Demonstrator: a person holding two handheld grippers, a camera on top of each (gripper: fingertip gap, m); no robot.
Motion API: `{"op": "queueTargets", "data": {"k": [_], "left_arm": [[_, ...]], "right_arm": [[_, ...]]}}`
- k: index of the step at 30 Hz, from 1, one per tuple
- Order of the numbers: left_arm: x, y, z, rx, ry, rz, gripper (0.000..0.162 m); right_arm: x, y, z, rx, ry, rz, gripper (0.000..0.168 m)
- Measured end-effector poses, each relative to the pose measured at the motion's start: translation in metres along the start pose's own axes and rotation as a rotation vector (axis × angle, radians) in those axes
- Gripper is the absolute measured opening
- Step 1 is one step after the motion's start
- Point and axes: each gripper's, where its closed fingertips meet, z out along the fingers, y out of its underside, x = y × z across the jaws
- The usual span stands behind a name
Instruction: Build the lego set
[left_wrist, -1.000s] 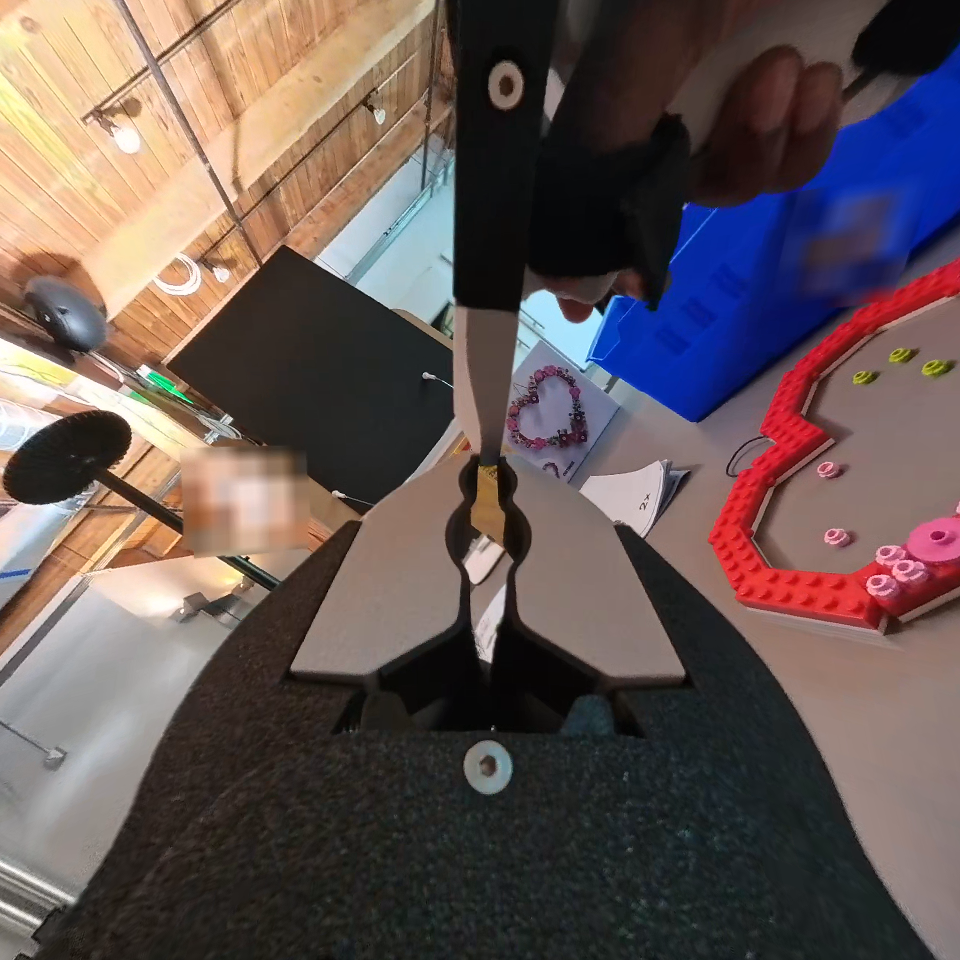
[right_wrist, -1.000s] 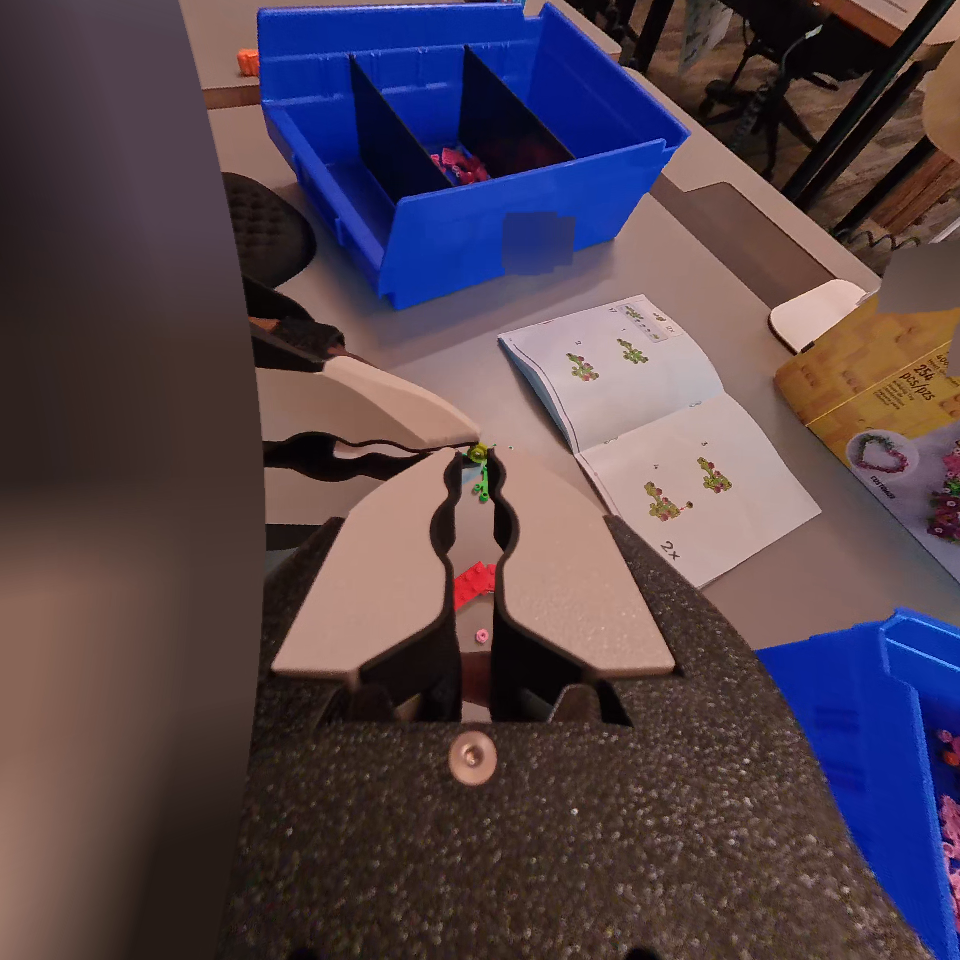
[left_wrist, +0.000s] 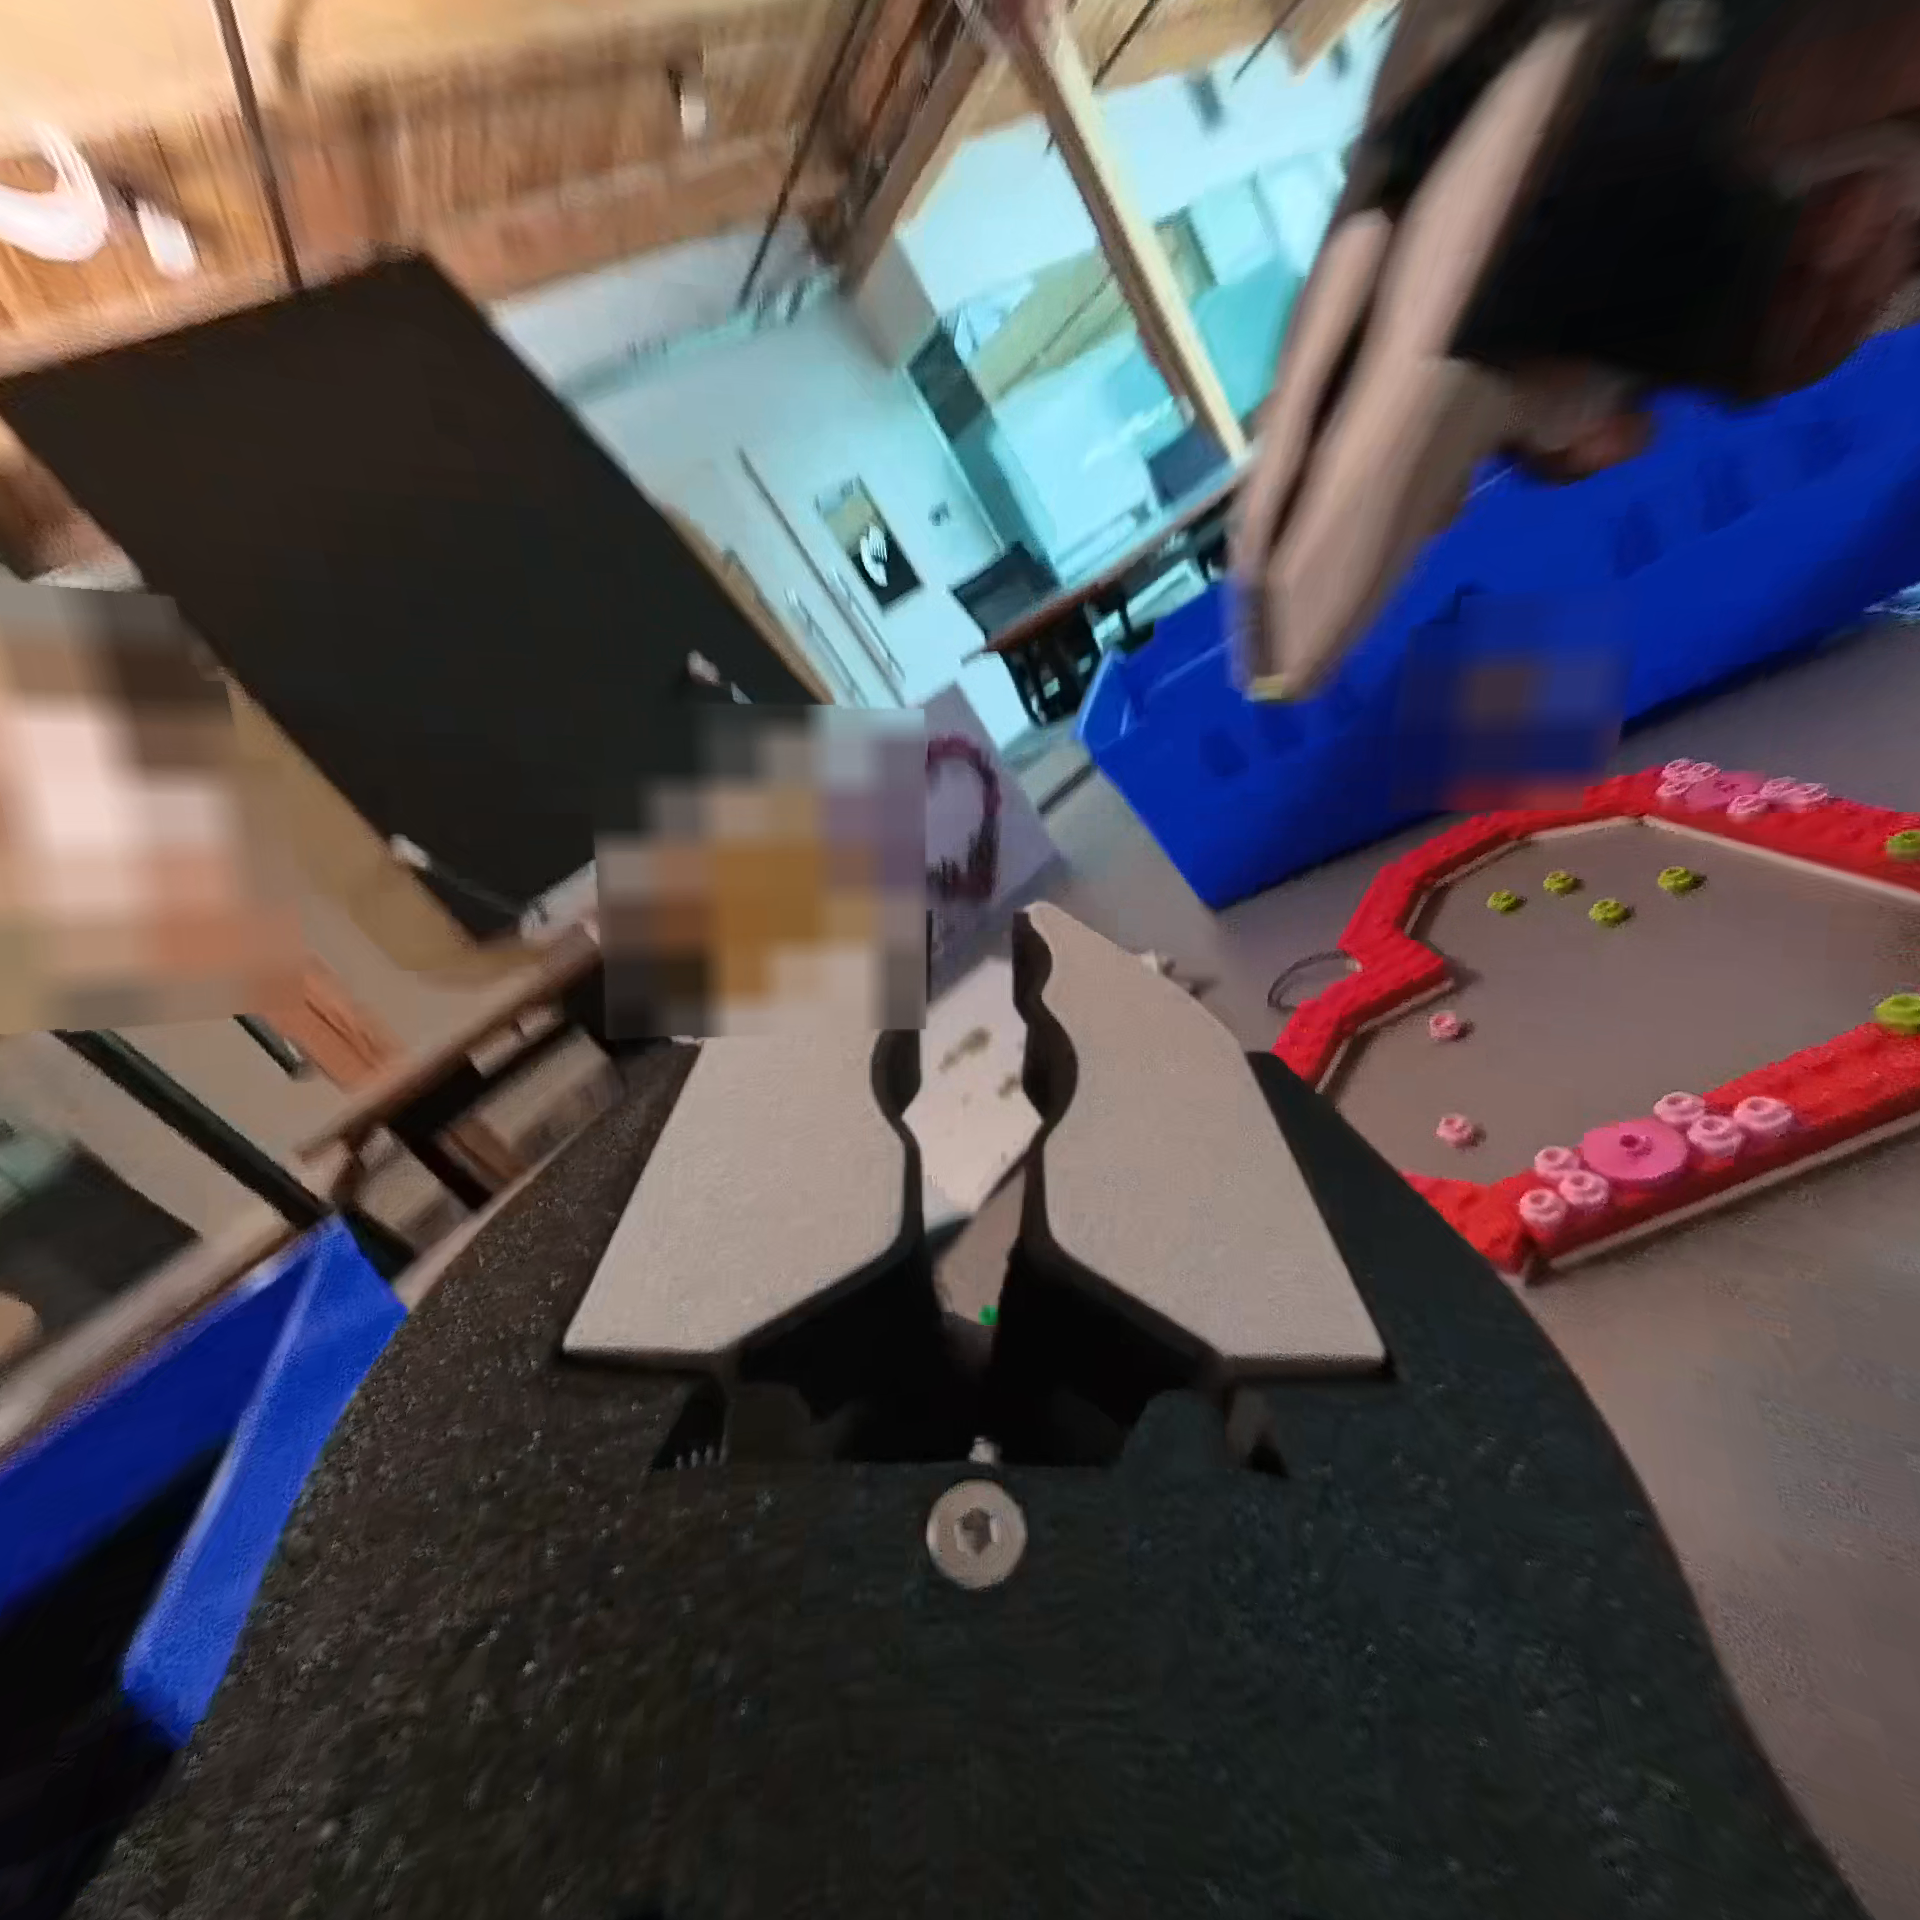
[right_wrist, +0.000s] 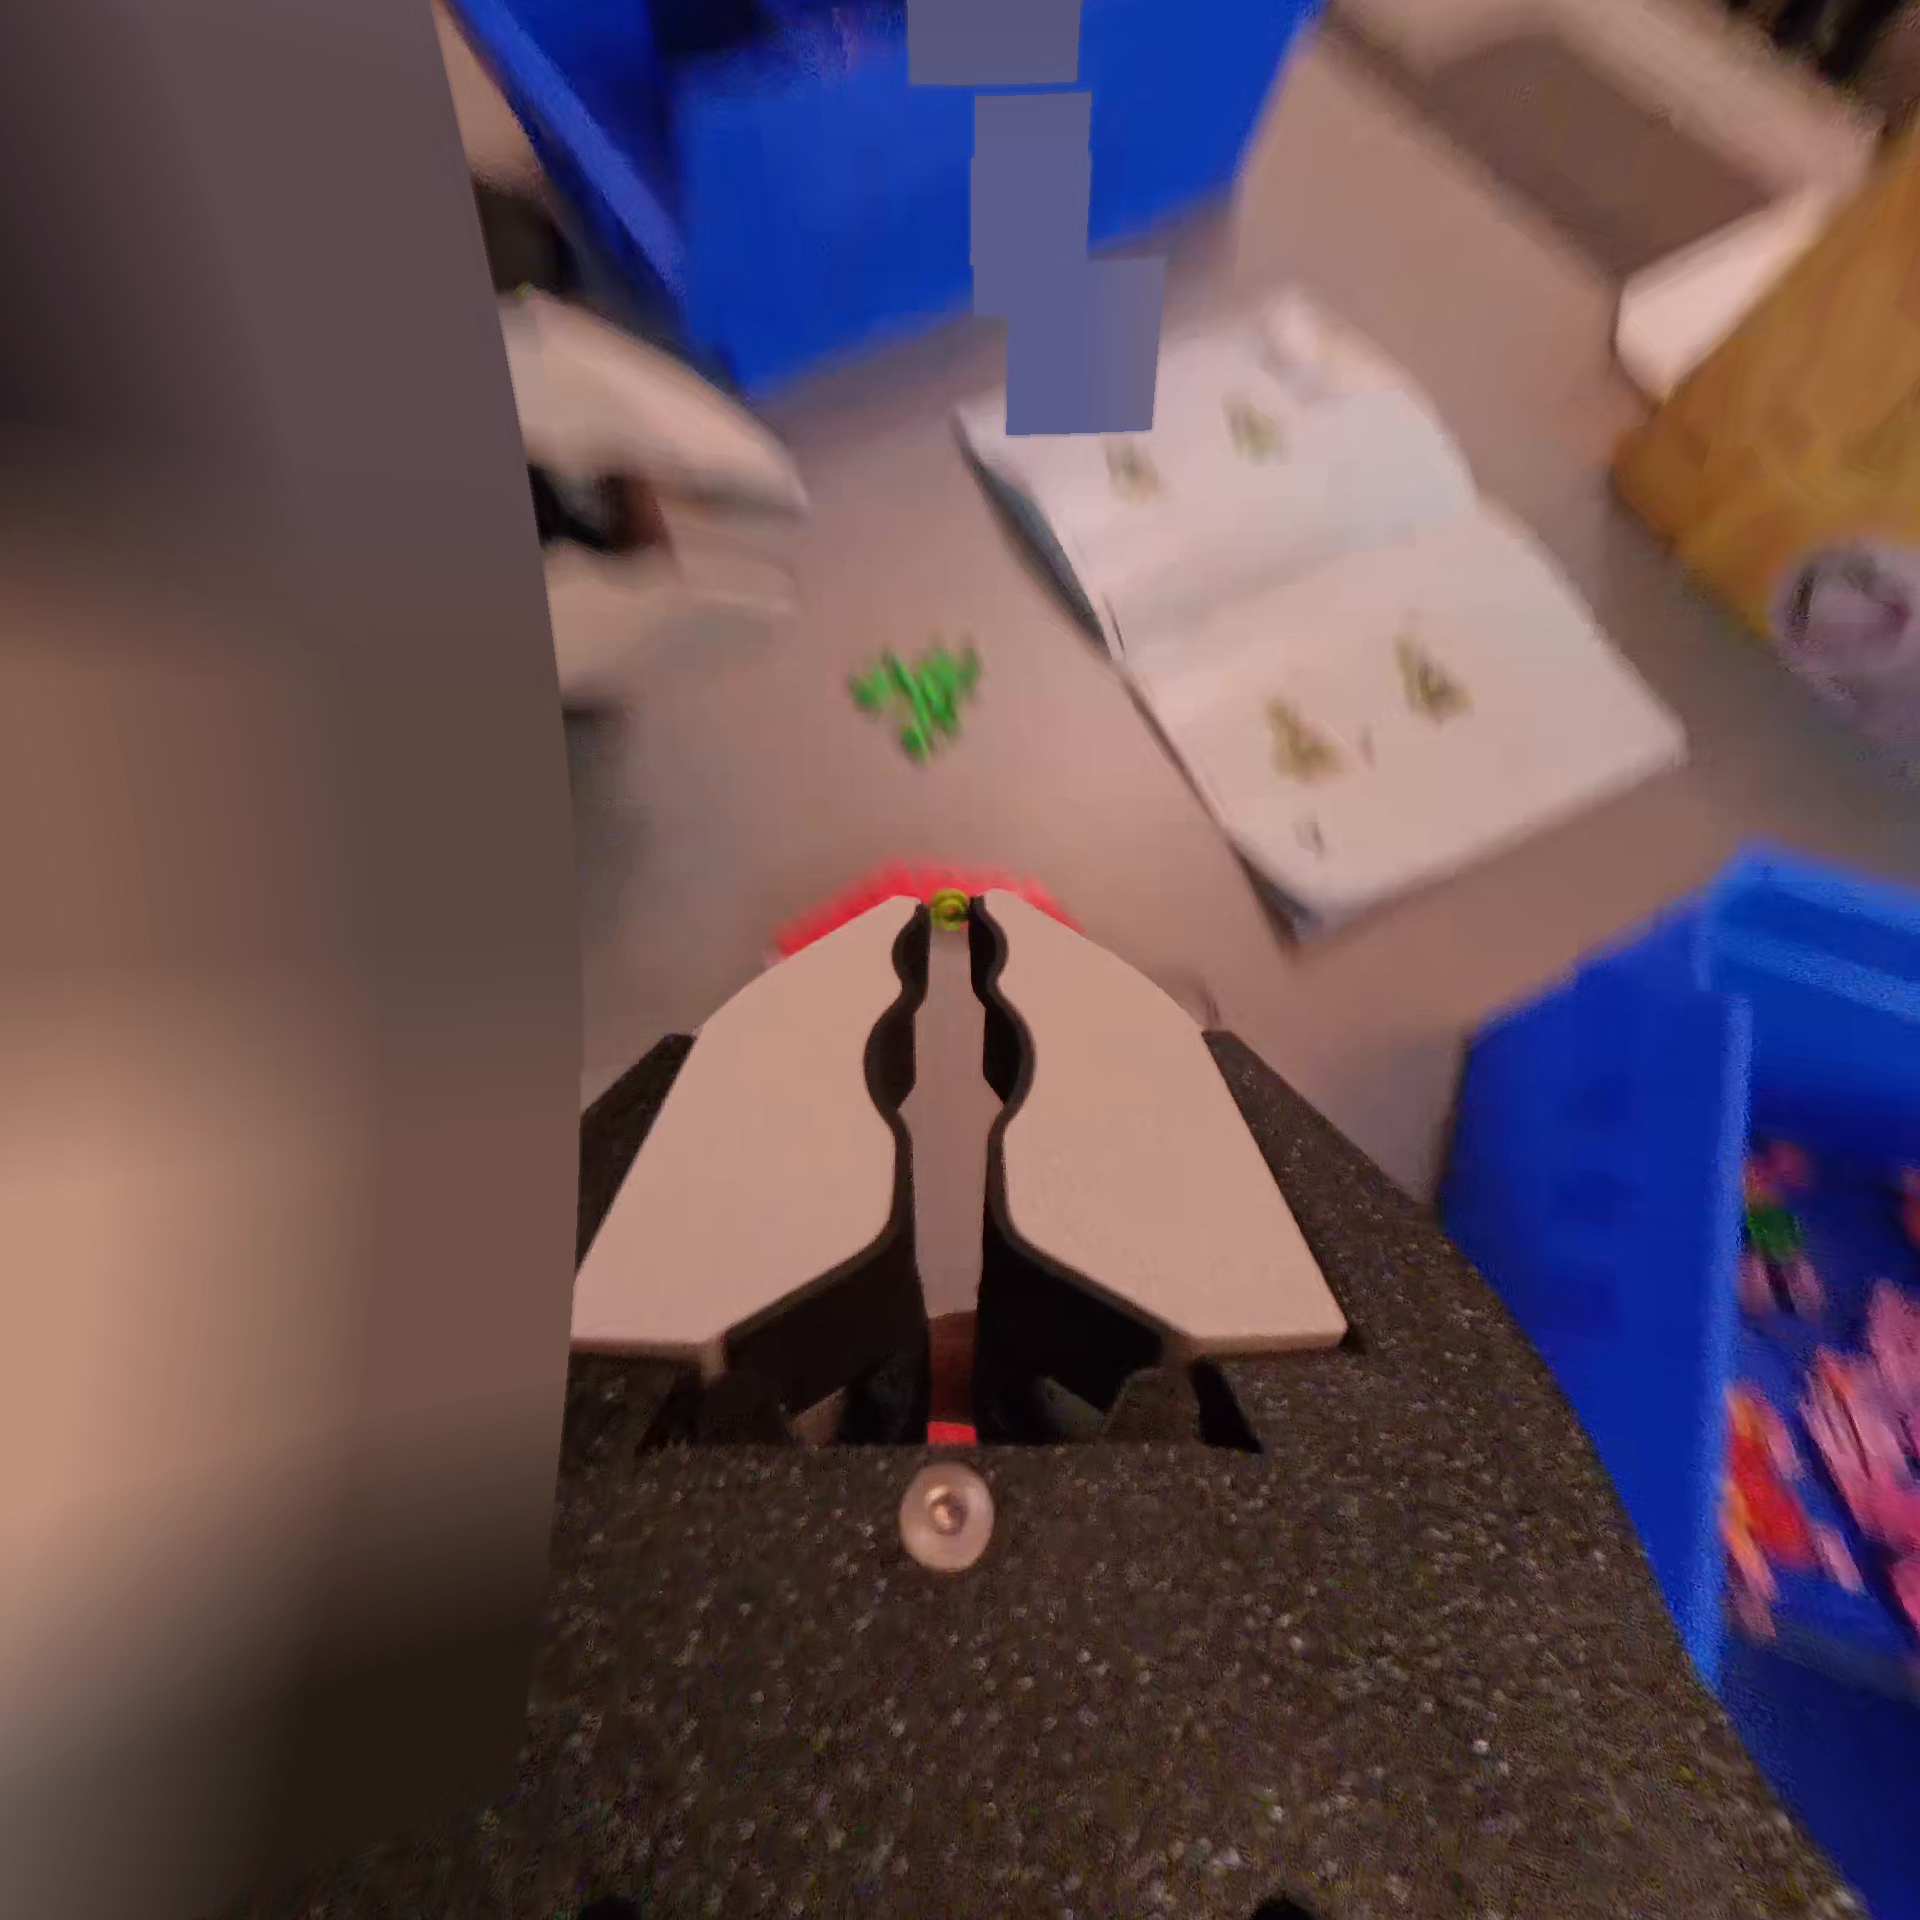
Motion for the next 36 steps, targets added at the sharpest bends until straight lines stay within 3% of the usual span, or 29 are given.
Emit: {"op": "queueTargets", "data": {"k": [4,7,19,32,36], "left_arm": [[-0.013,0.020,-0.005,-0.082,-0.021,-0.149,0.016],[-0.015,0.017,-0.007,-0.053,-0.033,-0.180,0.016],[-0.012,0.021,-0.007,-0.043,-0.037,-0.177,0.015],[-0.011,0.023,-0.007,-0.055,-0.034,-0.159,0.014],[-0.010,0.024,-0.007,-0.056,-0.032,-0.149,0.014]], "right_arm": [[0.040,0.104,-0.011,-0.440,0.155,0.078,0.007],[0.042,0.136,-0.009,-0.524,0.151,0.120,0.007],[0.049,0.150,0.001,-0.573,0.107,0.116,0.008],[0.046,0.150,0.000,-0.541,0.087,0.100,0.022],[0.045,0.145,0.000,-0.513,0.086,0.090,0.013]]}}
